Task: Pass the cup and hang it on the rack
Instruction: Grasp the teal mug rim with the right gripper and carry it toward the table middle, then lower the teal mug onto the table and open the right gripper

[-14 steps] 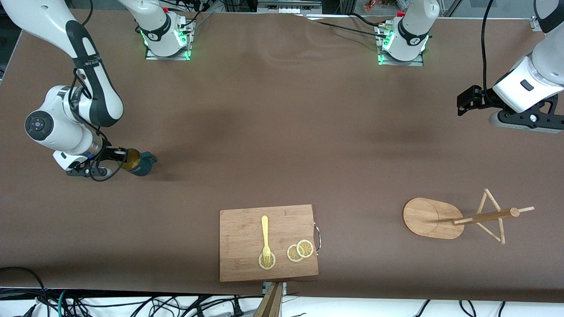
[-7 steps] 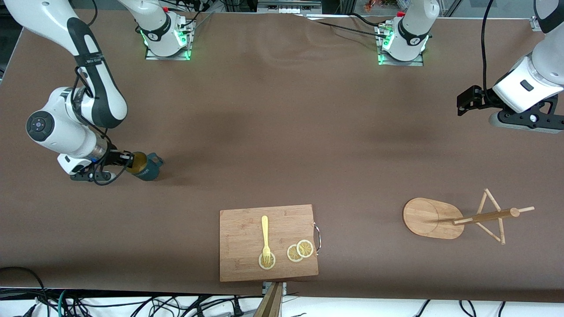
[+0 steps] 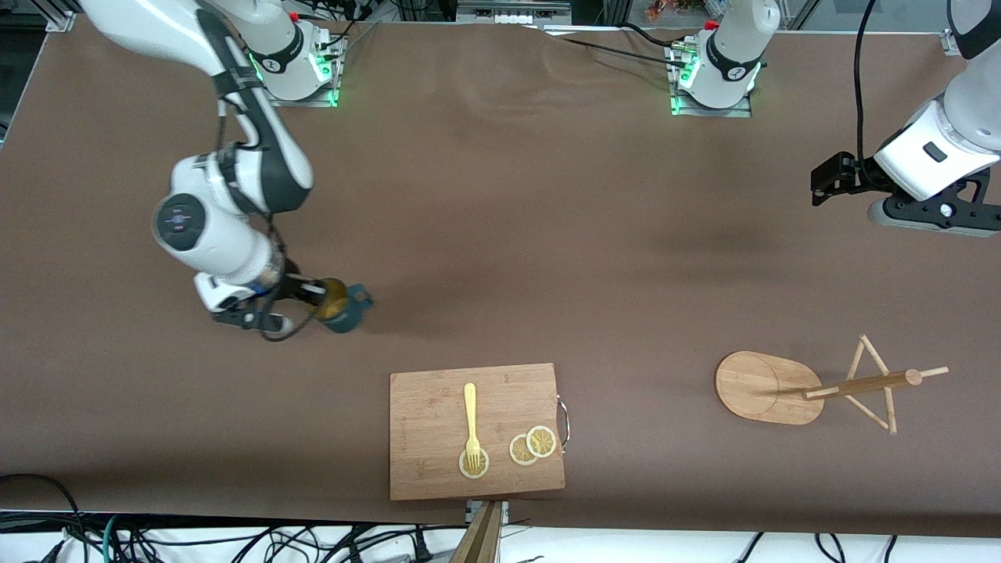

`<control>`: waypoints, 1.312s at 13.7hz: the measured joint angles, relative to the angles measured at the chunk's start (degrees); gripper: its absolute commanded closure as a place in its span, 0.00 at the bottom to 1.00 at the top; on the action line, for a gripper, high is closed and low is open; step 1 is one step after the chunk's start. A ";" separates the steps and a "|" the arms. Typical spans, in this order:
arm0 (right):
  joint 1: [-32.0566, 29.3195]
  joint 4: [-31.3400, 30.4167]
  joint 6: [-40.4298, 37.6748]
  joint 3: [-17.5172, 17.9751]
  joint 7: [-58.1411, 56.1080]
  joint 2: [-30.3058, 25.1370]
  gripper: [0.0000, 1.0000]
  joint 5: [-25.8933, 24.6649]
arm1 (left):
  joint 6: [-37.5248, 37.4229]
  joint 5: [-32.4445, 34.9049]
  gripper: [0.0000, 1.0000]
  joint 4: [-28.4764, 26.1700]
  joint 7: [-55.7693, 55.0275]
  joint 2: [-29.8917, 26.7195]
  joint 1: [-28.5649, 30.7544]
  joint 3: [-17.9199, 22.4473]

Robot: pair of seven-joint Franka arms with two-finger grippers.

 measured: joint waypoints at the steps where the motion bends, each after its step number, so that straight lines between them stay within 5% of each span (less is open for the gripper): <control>1: 2.88 1.70 0.00 0.07 5.28 1.13 1.00 0.01 | 0.00 0.00 0.00 0.00 0.00 0.00 0.00 0.00; 11: 21.80 21.43 0.02 0.02 35.74 16.25 1.00 0.01 | 0.00 0.00 0.00 0.01 0.00 0.00 0.00 0.00; 18: 28.61 27.80 -0.01 -0.03 43.14 20.79 1.00 0.01 | 0.00 0.00 0.00 0.01 0.00 0.00 -0.01 0.00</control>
